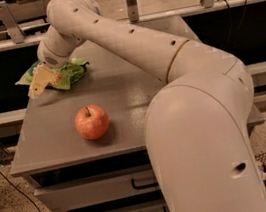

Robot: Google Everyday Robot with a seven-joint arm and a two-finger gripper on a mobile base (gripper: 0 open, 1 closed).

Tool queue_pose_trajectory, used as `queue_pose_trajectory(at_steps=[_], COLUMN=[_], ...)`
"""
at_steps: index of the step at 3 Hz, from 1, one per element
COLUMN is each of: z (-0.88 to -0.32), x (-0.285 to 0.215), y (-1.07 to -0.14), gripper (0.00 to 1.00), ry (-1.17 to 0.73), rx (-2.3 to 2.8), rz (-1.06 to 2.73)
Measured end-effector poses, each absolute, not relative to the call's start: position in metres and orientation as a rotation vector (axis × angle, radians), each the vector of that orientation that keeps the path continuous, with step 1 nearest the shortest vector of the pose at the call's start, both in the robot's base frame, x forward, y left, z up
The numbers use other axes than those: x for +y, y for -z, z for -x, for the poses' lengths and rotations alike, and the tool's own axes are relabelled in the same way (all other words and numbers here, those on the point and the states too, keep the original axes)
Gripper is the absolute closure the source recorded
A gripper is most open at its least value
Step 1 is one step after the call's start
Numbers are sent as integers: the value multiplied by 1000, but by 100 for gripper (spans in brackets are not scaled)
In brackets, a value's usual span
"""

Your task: Move green rice chip bag near redbull can

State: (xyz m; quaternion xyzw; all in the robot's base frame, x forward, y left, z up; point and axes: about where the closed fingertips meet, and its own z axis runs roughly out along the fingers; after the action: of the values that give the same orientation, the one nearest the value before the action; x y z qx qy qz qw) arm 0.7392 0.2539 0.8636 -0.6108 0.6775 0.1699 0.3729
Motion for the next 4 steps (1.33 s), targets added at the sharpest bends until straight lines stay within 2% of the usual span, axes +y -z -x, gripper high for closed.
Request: queue_pose_trajectory(at_steps=[1,2,3,4], z=[-748,-755,-759,-759], x=[251,249,243,233], y=[-857,-856,-868,-889], gripper=[16,39,71,94], ry=[-363,-293,-196,-110], rx=[1760,1759,1727,1672], rz=[1550,1555,1581,1621])
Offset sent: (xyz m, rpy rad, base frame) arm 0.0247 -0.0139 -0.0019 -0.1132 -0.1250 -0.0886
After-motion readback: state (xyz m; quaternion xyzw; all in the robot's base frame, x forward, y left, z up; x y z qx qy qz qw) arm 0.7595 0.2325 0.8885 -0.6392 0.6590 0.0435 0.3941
